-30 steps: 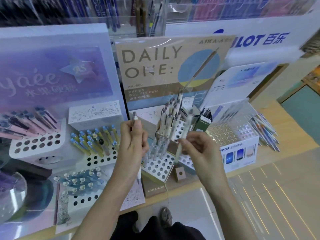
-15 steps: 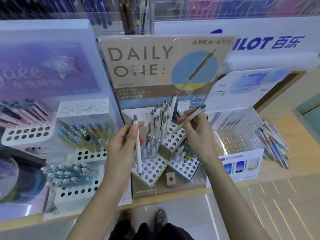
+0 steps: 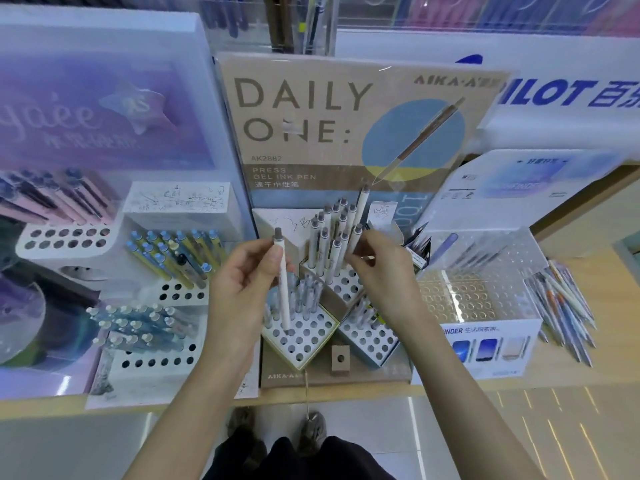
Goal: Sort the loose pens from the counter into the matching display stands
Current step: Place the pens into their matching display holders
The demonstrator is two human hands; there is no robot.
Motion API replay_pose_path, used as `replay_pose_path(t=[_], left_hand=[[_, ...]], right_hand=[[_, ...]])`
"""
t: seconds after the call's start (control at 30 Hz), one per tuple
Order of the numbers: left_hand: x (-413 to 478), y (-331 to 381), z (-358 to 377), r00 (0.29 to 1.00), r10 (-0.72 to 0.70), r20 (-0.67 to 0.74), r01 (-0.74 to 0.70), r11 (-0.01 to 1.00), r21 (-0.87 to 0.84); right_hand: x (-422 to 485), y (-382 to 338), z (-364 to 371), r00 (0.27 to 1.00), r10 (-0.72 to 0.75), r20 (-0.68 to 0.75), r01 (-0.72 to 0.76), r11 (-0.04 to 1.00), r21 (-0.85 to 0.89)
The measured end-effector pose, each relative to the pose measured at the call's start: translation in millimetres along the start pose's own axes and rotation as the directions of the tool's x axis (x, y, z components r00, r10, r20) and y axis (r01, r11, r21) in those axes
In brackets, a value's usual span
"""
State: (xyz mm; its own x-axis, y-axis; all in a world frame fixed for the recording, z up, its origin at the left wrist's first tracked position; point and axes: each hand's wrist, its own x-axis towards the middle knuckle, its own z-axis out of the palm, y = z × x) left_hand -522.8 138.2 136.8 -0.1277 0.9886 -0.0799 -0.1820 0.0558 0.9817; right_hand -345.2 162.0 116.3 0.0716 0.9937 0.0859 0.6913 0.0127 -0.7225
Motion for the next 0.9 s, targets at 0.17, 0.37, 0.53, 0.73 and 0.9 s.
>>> replay_pose_path(t=[0.17,0.37,0.53,0.73,0.9], left_hand=[[3,0,-5,1.0,-0.007,0.016,0.007,1.0,-0.007],[5,4,-4,0.994,0.017,0.11,-0.017,1.0,-0.003],[8,13,1,0.971,0.048,0.236,-0.055,0.998,0.023],[7,15,28,0.949,0.066,0.308,-0.066,0.998,-0.012],[3,12,38,0.928,0.225,0.298,-0.323,0.884,0.337]], right_hand=[[1,-2,3,0.999,0.034,-0.016,-0.033,0.999,0.025],[-2,-4,2,0.999,0.016,0.033,-0.013,0.997,-0.081],[-34,-27,-27,0.988,0.018,-0.156,0.023,0.967,0.254],[-51,-52,-32,1.0,-0.016,-0.015,0.022,0.89,0.456],[-49,-29,-37,0.996,0.045,-0.074,-0.01,0.91,0.414]])
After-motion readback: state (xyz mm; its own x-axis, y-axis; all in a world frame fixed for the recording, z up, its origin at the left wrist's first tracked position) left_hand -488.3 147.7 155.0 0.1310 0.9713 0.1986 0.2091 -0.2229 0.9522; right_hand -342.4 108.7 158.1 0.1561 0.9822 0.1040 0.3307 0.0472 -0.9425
